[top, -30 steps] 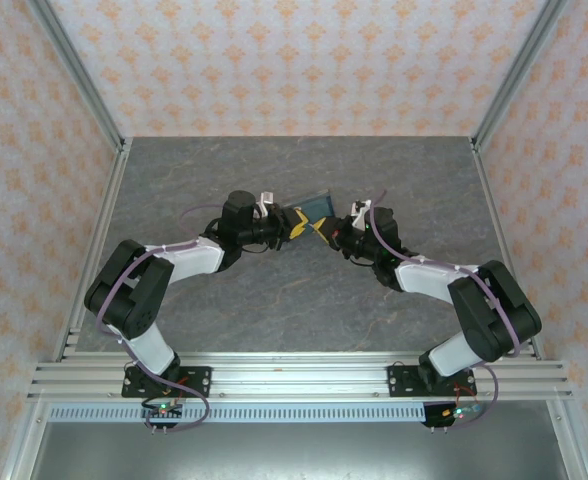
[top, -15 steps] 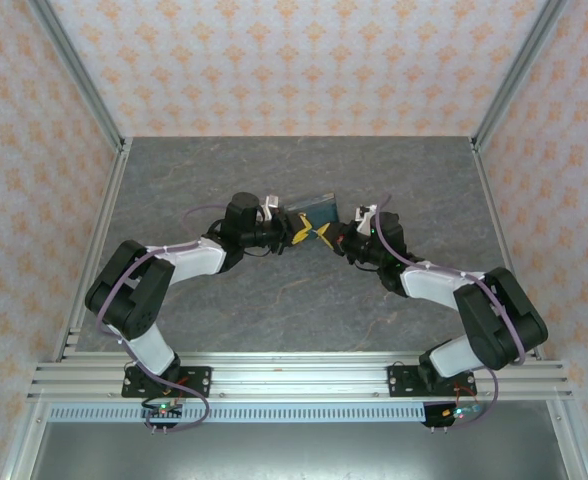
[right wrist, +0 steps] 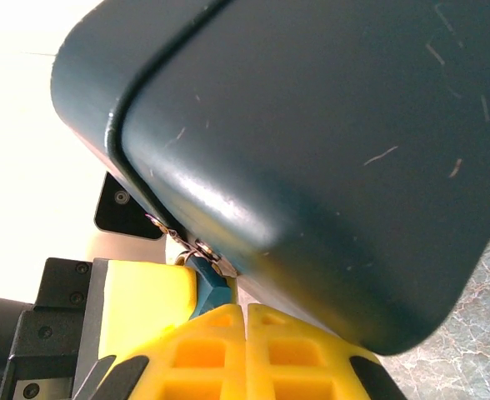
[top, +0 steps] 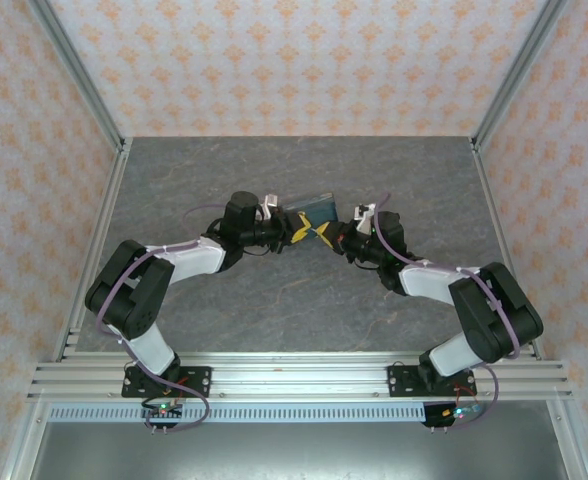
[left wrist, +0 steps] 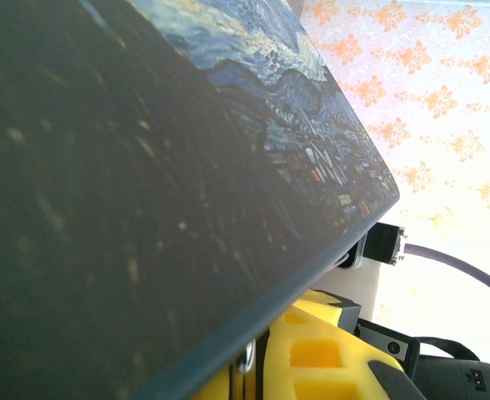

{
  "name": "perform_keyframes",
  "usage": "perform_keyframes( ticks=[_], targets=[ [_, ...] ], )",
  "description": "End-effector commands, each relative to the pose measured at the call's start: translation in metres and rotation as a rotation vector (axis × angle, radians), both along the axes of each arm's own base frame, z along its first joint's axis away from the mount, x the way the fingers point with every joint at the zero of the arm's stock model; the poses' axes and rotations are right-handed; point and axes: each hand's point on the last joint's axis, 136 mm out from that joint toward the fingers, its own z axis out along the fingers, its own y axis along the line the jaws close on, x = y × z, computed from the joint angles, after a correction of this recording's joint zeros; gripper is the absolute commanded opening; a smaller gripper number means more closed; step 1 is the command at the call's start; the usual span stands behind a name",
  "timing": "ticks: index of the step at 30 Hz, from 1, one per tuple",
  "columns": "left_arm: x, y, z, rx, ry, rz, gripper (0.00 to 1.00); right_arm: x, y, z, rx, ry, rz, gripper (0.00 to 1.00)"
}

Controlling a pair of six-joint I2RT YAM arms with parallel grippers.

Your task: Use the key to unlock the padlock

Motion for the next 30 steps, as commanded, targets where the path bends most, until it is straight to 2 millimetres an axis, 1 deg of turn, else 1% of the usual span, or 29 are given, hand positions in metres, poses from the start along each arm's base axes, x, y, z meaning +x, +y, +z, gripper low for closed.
perform_keyframes(
  ticks=[1,7,13,23,27,30],
  targets=[
    [-0.018,-0.029,0.065,-0.128,-0.177,-0.191,0.00,-0.001,0.004,-0.002,-0.010,0.002,0.016,0.00],
    [-0.021,-0.027,0.066,-0.119,-0.182,-0.211,0.00,-0.007,-0.004,-0.008,-0.022,0.031,-0.016,0.00],
    [-0.012,-0.022,0.069,-0.154,-0.173,-0.151,0.00,-0.014,-0.011,-0.014,-0.018,0.051,-0.039,0.00],
    [-0.005,-0.015,0.069,-0.187,-0.158,-0.075,0.00,-0.022,-0.016,-0.008,0.013,0.051,-0.059,0.00],
    [-0.002,-0.016,0.067,-0.189,-0.149,-0.070,0.00,-0.023,-0.016,-0.007,0.015,0.049,-0.058,0.00],
    [0.000,-0.017,0.064,-0.185,-0.140,-0.071,0.00,-0.023,-0.015,-0.001,0.029,0.043,-0.052,0.00]
  ],
)
